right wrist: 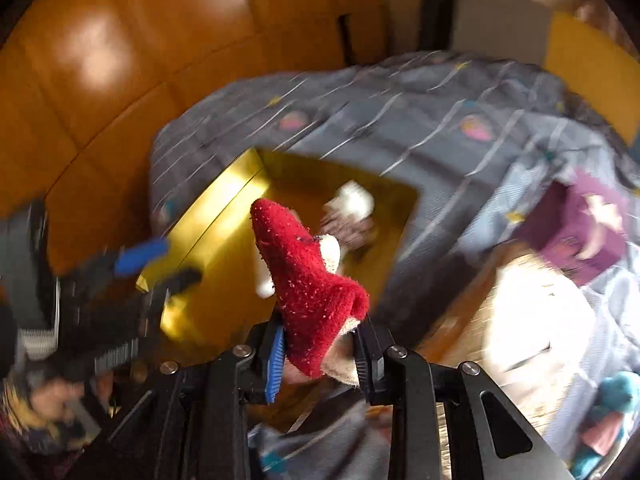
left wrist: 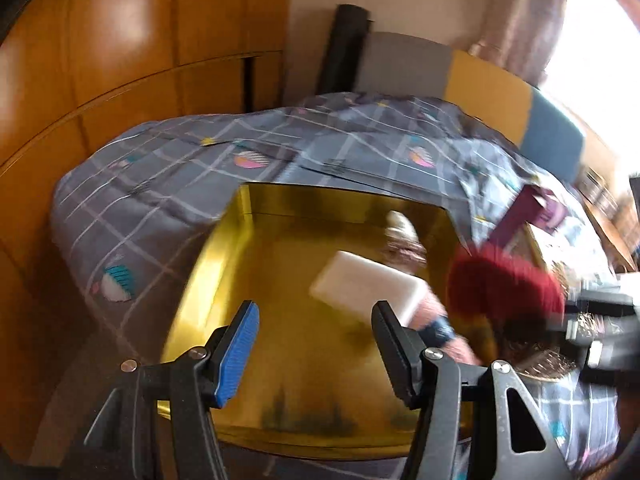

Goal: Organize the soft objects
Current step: 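Carry the red felt hat into the gold tray with the right tool and release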

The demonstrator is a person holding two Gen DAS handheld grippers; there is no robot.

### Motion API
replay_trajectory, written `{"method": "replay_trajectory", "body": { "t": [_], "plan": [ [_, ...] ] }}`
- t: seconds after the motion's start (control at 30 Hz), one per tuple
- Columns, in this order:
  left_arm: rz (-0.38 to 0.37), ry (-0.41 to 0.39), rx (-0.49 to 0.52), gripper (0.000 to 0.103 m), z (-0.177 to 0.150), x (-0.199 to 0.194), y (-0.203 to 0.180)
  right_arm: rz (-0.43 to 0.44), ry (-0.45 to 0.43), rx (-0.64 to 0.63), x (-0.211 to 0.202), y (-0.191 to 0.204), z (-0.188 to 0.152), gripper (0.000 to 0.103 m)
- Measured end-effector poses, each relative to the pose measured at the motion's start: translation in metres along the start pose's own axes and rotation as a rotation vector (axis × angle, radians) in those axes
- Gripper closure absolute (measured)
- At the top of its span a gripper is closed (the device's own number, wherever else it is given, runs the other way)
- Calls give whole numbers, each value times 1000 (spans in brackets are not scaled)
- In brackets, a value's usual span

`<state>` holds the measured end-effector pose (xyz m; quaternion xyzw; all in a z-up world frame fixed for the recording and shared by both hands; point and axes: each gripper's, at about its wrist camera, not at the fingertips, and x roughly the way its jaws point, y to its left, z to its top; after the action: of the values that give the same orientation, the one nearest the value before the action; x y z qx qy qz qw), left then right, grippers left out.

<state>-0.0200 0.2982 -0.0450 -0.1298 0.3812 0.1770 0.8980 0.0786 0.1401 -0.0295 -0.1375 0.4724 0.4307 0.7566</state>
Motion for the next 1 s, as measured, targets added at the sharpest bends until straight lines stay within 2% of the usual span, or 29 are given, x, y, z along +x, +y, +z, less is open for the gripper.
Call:
{"method": "replay_trajectory", "body": {
  "t": [0.23,0.4,0.53,0.7,1.0],
  "plan": [
    [27,-6,-35,44,-2,-1,19,22,88,-55,43,37,-25,71],
    [23,-1,-22,44,-3,1,14,18,109,-68,56,45,-32,57],
    [20,1,3,44,-6,1,4,-14,82,-73,48,45,-35,44],
    [13,1,28,44,-9,0,-6,-71,24,-97,33,46,-37,43],
    [1,-16,70,44,-10,-8,-19,-227,-149,-121,-10,43,-43,40]
  ]
}}
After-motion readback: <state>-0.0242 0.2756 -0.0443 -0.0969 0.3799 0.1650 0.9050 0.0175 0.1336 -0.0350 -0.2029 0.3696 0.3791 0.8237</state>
